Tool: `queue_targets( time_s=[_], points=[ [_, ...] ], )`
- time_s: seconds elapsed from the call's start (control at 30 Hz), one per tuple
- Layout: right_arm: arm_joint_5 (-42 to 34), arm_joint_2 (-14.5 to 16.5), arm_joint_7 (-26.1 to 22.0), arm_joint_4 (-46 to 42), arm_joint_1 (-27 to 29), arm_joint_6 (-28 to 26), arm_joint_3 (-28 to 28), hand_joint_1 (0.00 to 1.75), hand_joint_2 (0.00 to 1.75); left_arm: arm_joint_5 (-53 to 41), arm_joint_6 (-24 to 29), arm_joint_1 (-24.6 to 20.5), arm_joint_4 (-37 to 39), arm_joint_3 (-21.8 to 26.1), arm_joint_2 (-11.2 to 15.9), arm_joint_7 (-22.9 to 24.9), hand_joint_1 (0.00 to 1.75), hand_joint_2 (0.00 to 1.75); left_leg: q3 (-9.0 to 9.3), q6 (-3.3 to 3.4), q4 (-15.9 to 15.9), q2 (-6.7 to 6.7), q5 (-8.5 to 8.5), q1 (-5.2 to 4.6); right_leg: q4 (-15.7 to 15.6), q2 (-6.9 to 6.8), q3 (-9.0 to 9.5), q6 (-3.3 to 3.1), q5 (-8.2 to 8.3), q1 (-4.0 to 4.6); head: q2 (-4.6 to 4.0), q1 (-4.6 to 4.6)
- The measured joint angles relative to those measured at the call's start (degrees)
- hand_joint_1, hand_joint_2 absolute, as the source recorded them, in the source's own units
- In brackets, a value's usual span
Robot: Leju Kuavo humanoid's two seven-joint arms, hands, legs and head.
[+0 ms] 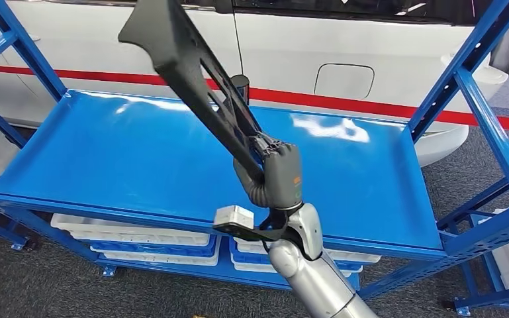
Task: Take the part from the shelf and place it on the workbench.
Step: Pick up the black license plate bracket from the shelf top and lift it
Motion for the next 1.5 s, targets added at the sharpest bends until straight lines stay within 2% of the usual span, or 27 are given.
queue_targets(
  time_s=[0.07,0.13,0.33,0.5,0.6,0.87,1.1,1.5],
  points=[
    [-4.23,-0.10,-4.74,-4.22,2.14,0.00,-1.45,1.75,1.75,-0.03,-0.19,0.04,0.00,-0.22,0.00,-0.44,0.00,1.75,-0.01,0.00,0.00,-0.01,0.00,0.00,0.00,-0.01,0.01,0.00,0.00,0.01,0.00,0.00],
    [-7.38,-0.42,-7.18,-8.06,3.50,0.00,-2.25,1.75,1.75,-0.03,-0.23,0.02,0.00,-0.30,0.00,-0.85,0.00,1.75,-0.01,0.00,0.00,0.00,0.00,0.01,0.01,0.00,0.01,0.00,0.00,0.02,0.00,-0.01],
    [-12.02,-1.65,-8.57,-14.65,5.39,0.66,-2.97,1.75,1.75,-0.03,0.05,-0.02,0.00,-0.34,0.00,-1.49,0.00,1.75,-0.01,0.00,0.00,0.01,0.00,0.01,0.01,0.00,0.01,0.00,0.00,0.01,0.00,-0.01],
    [-25.67,-4.33,-10.31,-19.17,5.47,8.36,-1.94,1.75,1.75,0.44,0.63,-0.02,0.00,-0.31,0.02,-2.75,0.00,1.75,-0.01,0.00,0.00,0.00,0.00,0.00,0.01,0.00,0.03,0.00,0.00,0.00,0.00,0.01],
    [-30.39,-6.17,-10.86,-21.57,5.48,12.75,-1.22,1.75,1.75,0.64,1.58,-0.01,0.00,-0.30,0.02,-2.90,0.00,1.75,-0.01,0.00,0.00,0.00,0.00,-0.01,0.00,0.00,0.04,0.00,0.00,-0.01,0.00,0.00],
    [-33.82,-9.16,-10.35,-24.08,5.57,16.57,-0.18,1.75,1.75,1.62,2.74,-0.01,0.00,-0.14,0.02,-2.90,0.00,1.75,-0.01,0.00,0.00,0.00,0.00,0.00,0.00,0.00,0.03,0.00,0.00,0.01,0.00,-0.01],
    [-41.26,-10.58,-9.08,-24.13,5.69,23.28,0.81,1.75,1.75,2.90,4.04,0.06,0.00,0.82,0.02,-1.98,0.00,1.75,-0.01,0.00,0.00,-0.02,0.00,0.00,0.01,-0.01,0.04,0.00,0.00,0.00,0.00,-0.01],
    [-45.66,-13.07,-8.70,-24.13,6.35,24.87,-0.90,1.75,1.75,4.34,3.01,0.08,0.00,2.43,0.00,-2.77,0.00,1.75,-0.04,0.04,0.12,-0.02,-0.03,-0.15,-0.07,0.00,0.04,0.12,0.08,-0.10,0.00,-0.02]
  ],
)
